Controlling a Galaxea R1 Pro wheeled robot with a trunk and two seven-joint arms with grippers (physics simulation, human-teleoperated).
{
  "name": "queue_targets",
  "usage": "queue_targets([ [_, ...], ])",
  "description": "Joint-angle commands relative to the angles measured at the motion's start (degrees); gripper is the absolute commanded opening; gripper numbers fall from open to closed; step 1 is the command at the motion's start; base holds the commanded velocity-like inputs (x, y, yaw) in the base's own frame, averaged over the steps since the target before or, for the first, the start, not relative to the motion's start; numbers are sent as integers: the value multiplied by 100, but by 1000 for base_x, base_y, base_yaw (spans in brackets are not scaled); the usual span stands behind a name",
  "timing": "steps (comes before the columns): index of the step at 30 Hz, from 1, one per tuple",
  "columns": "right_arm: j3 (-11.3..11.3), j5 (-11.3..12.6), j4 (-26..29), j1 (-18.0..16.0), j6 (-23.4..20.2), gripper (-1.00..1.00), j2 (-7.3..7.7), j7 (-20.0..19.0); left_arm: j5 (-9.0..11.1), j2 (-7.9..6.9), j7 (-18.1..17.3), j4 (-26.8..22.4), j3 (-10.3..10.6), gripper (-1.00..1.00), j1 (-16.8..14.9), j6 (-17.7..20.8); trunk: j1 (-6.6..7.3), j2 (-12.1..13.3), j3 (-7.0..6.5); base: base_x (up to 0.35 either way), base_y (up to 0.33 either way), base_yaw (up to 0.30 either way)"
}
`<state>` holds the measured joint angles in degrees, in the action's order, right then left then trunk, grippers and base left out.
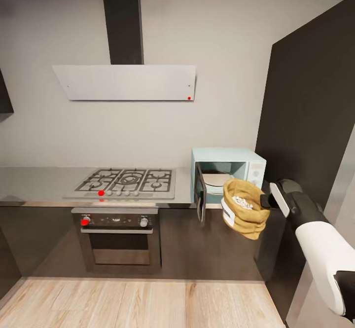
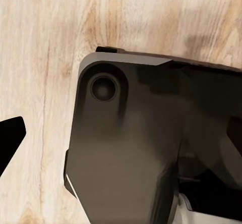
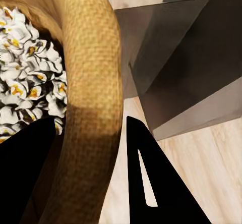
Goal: In the kitchen, take the popcorn bag from the countertop, put it into the microwave, and heat it until the popcorn is cooked so the cooked popcorn ends up inside the bag.
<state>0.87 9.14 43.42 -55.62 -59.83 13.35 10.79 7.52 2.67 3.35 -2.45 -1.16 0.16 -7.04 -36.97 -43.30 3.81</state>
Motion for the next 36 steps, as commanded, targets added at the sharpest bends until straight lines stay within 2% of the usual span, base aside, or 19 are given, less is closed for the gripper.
queue_targets([
  [1,6,61,-26,-26,-17,-100,-1,57,39,3,8,-7,-7,100,2,-8,-1,-7,8,0,0,0],
  [6,-12,58,-139,-403,-17,-100,-80,132,37,4,8,-9,-4,100,2,-8,-1,-7,8,0,0,0],
  [11,-18,53,-808,-956,-17,-100,-103,280,38,5,8,-9,-2,100,2,-8,-1,-7,8,0,0,0],
  [15,-25,53,-1111,-1118,-17,-100,-104,510,36,4,8,-10,-3,100,2,-8,-1,-7,8,0,0,0],
  [18,-29,53,-1413,-1391,-17,-100,-117,569,36,1,8,-10,-4,100,2,-8,-1,-7,8,0,0,0],
  [21,-27,53,-1843,-1735,-17,-100,-193,689,35,1,8,-10,-3,100,2,-8,-1,-7,8,0,0,0],
  [28,-27,53,-2179,-1846,-17,-100,-424,1048,37,1,14,-10,-1,100,2,-8,-1,-7,8,0,0,0],
  [33,-24,53,-2860,-2255,-17,-100,-445,1073,35,5,16,-10,-3,100,2,-8,-1,-7,8,0,0,0],
  [36,-19,53,-3057,-2457,-17,-100,-435,1069,34,1,17,-10,-6,100,2,-8,-1,-7,8,0,0,0],
])
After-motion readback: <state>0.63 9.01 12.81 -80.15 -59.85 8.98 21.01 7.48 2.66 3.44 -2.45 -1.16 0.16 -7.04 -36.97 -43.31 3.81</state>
